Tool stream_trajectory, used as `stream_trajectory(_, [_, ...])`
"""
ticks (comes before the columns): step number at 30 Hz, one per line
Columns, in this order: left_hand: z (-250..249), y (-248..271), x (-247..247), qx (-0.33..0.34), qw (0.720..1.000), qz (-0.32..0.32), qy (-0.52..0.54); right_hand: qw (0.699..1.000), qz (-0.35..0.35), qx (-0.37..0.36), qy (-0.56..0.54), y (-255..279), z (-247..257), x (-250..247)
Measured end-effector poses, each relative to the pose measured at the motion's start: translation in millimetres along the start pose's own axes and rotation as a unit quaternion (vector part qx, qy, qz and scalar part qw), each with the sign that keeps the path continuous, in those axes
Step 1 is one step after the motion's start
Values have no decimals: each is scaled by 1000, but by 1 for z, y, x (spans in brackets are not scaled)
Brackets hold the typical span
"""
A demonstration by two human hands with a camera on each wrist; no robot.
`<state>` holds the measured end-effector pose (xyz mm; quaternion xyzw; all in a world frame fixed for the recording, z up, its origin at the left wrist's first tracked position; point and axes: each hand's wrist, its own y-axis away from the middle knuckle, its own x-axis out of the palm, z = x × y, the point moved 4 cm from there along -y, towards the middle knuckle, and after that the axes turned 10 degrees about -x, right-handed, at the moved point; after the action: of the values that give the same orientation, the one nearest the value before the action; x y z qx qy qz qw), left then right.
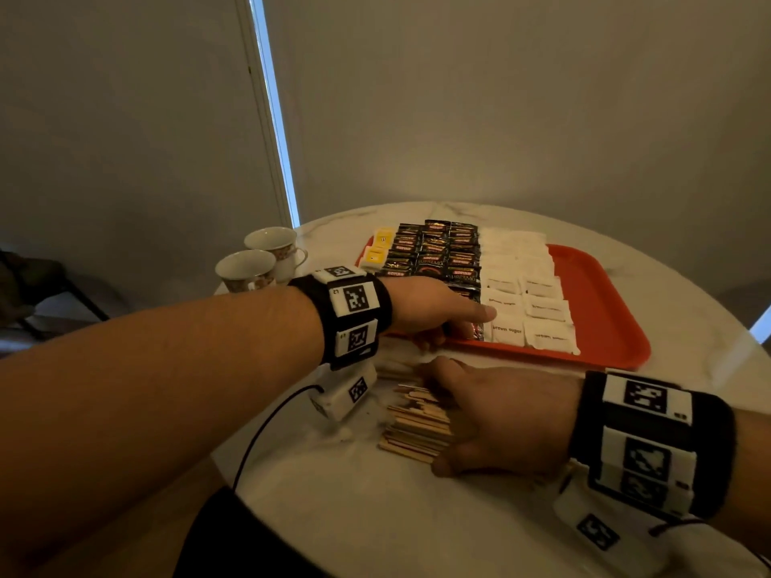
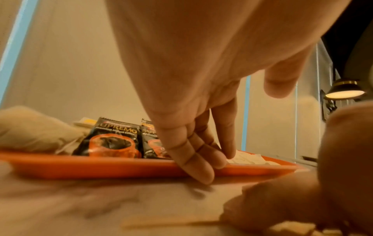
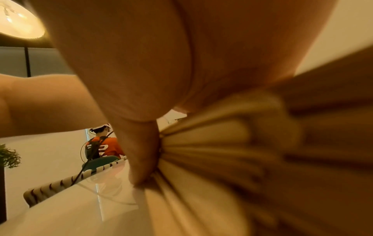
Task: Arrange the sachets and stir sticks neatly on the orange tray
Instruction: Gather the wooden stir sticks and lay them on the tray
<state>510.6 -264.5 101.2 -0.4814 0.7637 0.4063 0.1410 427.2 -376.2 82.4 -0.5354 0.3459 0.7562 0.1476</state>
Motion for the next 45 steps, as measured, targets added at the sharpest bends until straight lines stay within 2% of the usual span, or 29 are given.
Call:
stream_trajectory(3, [9, 2, -6, 6, 997, -29, 72, 1000, -26, 4, 1, -4, 2, -3])
stream_trajectory(8, [28, 14, -33, 44, 977, -122, 168, 998, -57, -1, 37, -10, 2, -16])
stream_trajectory(11, [35, 24, -50, 80, 948, -151, 269, 994, -79, 2, -77, -13, -5, -25])
stream_trajectory(13, [38, 28, -59, 106, 927, -168, 317, 983, -130, 11, -130, -13, -13, -36])
stream_trajectory(15, [38, 31, -64, 138, 913, -173, 342, 965, -198, 22, -170, -13, -22, -49])
stream_trajectory(17, [30, 35, -65, 182, 907, -165, 343, 935, -257, 17, -245, -13, -31, -60])
stream_trajectory(19, [18, 38, -61, 232, 897, -147, 347, 893, -296, -7, -339, -15, -41, -68])
stream_trajectory(20, [12, 39, -59, 251, 889, -143, 355, 863, -319, -22, -391, -17, -46, -71])
stream_trajectory(21, [6, 38, -57, 262, 881, -139, 369, 820, -347, -39, -453, -19, -51, -74])
stream_trajectory(23, [-2, 30, -51, 254, 869, -117, 408, 709, -397, -82, -577, -22, -61, -81])
stream_trajectory(24, [-5, 23, -48, 237, 869, -93, 423, 661, -416, -99, -616, -23, -67, -86])
stream_trajectory(26, [-10, 6, -39, 191, 885, -25, 425, 587, -448, -119, -664, -23, -77, -98])
stream_trajectory(29, [-14, -14, -27, 122, 903, 80, 403, 498, -495, -164, -693, -17, -89, -122])
stream_trajectory(31, [-17, -23, -21, 100, 895, 123, 418, 448, -528, -215, -689, -9, -94, -139])
stream_trajectory(33, [-22, -31, -18, 98, 877, 141, 449, 415, -563, -252, -669, -3, -100, -154])
stream_trajectory(35, [-26, -40, -19, 97, 844, 152, 505, 402, -588, -263, -651, -6, -105, -161])
stream_trajectory(38, [-29, -50, -22, 108, 789, 170, 581, 422, -602, -258, -627, -27, -112, -159])
stream_trajectory(42, [-25, -59, -27, 127, 743, 177, 633, 498, -576, -240, -602, -62, -119, -142])
stream_trajectory(45, [-20, -64, -29, 135, 725, 165, 654, 569, -538, -228, -579, -78, -116, -132])
